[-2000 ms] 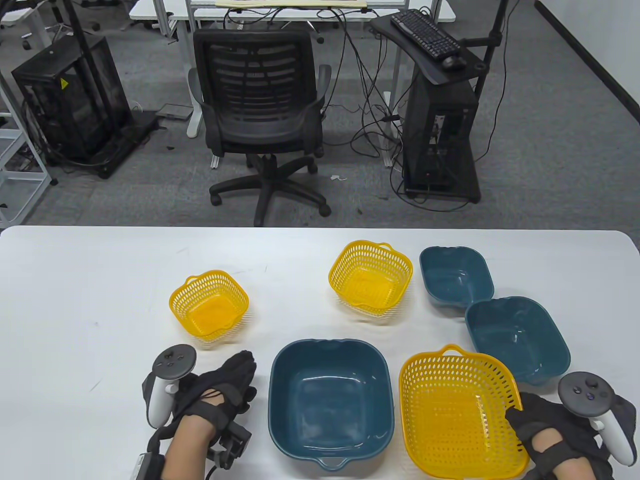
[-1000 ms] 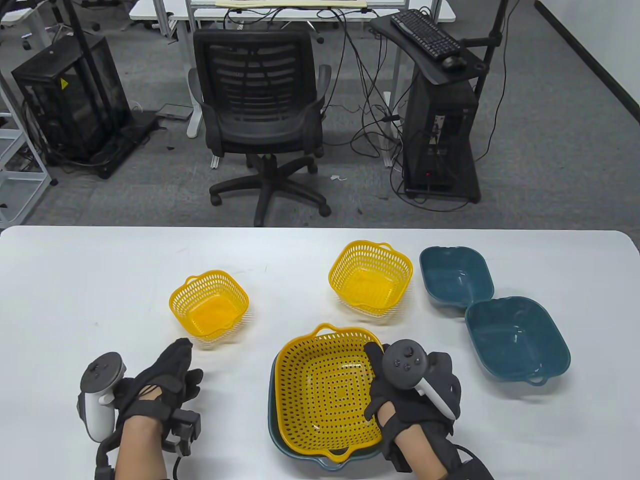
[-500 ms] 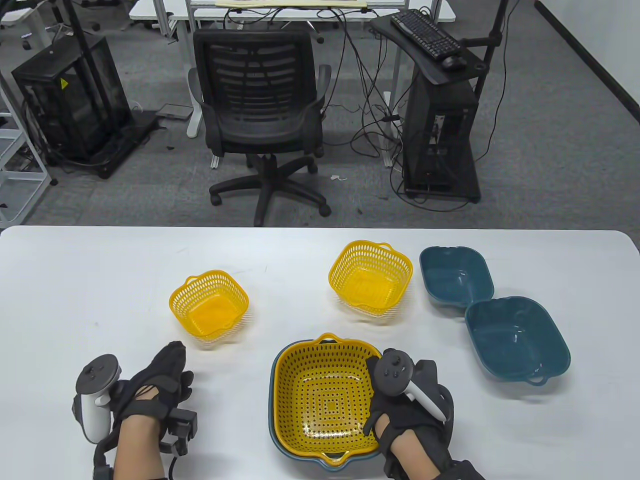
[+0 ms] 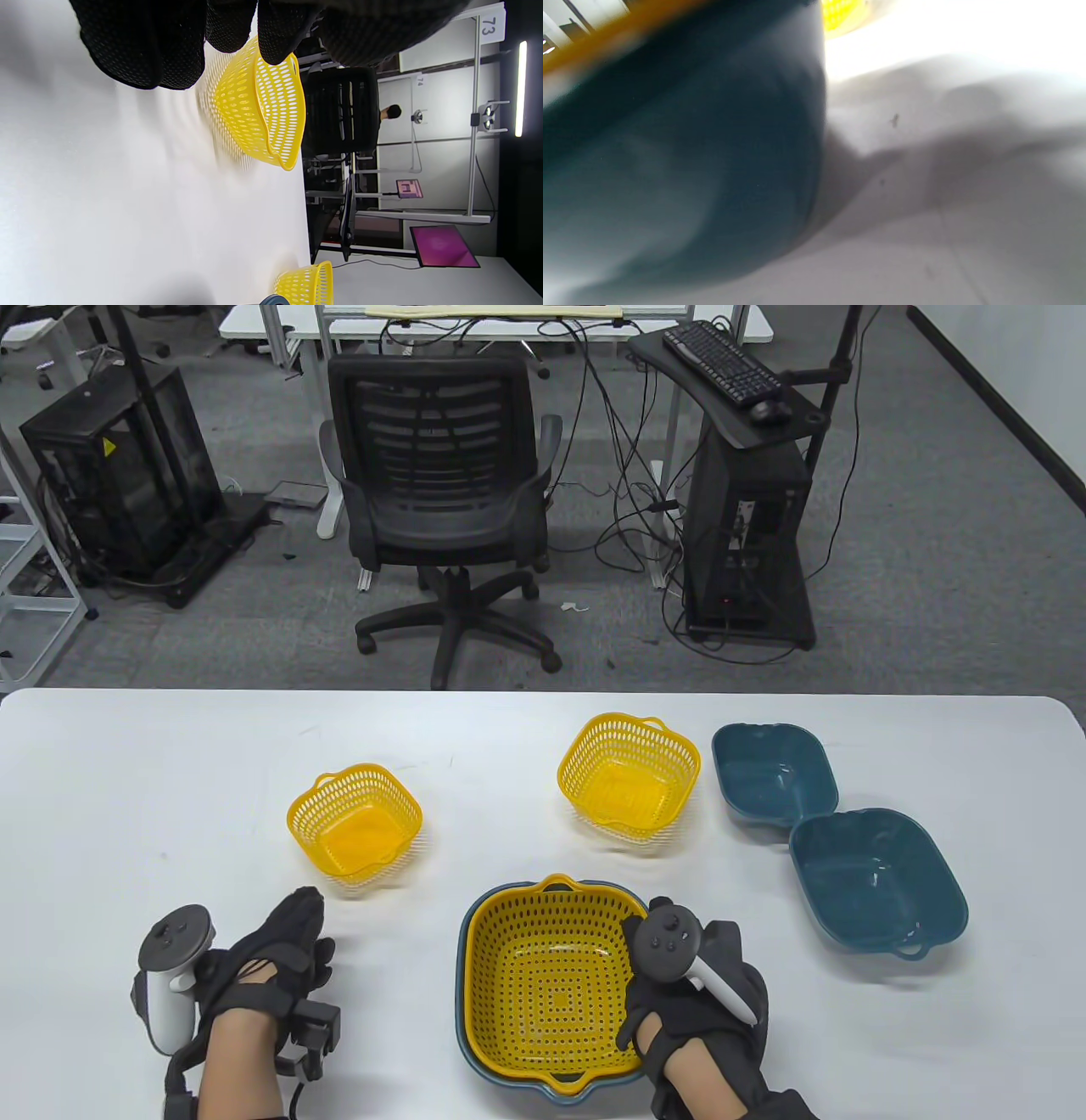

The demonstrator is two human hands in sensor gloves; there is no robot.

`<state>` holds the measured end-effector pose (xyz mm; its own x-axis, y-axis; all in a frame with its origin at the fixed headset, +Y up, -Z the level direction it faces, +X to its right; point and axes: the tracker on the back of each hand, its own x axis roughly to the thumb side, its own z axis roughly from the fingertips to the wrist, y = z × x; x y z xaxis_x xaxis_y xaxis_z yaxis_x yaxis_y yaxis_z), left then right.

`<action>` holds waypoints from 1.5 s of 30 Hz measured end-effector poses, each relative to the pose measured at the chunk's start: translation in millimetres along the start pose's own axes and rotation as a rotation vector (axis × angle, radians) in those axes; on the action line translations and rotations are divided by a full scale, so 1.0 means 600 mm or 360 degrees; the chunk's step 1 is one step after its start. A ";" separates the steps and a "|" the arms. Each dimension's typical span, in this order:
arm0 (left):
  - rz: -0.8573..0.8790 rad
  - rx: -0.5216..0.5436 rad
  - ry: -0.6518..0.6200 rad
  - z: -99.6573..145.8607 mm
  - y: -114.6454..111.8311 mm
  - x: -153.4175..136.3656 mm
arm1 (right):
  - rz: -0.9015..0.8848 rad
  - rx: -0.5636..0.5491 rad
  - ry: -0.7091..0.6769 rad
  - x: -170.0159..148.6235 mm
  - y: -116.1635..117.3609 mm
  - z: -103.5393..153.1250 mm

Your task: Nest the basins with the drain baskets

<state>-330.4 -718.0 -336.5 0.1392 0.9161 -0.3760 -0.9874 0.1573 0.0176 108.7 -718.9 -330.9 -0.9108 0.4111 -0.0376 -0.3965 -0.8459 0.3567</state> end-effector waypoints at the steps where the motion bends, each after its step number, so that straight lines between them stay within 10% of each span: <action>1: 0.0002 -0.0001 -0.0001 0.000 0.000 0.000 | -0.0012 0.0007 -0.0004 0.000 0.000 -0.001; 11: 0.0027 -0.0022 -0.0008 -0.001 0.000 0.000 | -0.0474 -0.0047 -0.0125 -0.011 -0.082 -0.012; 20: 0.0006 -0.0066 -0.0047 0.001 -0.008 0.010 | -0.0782 -0.0085 0.0289 -0.065 -0.195 -0.177; 33: -0.0050 -0.0092 -0.0040 -0.006 -0.021 0.011 | -0.0487 -0.0156 0.0610 -0.059 -0.163 -0.300; 45: -0.0060 -0.0095 -0.0033 -0.009 -0.022 0.009 | -0.0493 -0.0323 0.0502 -0.045 -0.175 -0.294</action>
<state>-317.1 -717.2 -343.5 0.1775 0.9175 -0.3560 -0.9840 0.1703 -0.0516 154.7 -701.1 -532.1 -0.7243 0.5576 -0.4056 -0.6404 -0.7621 0.0958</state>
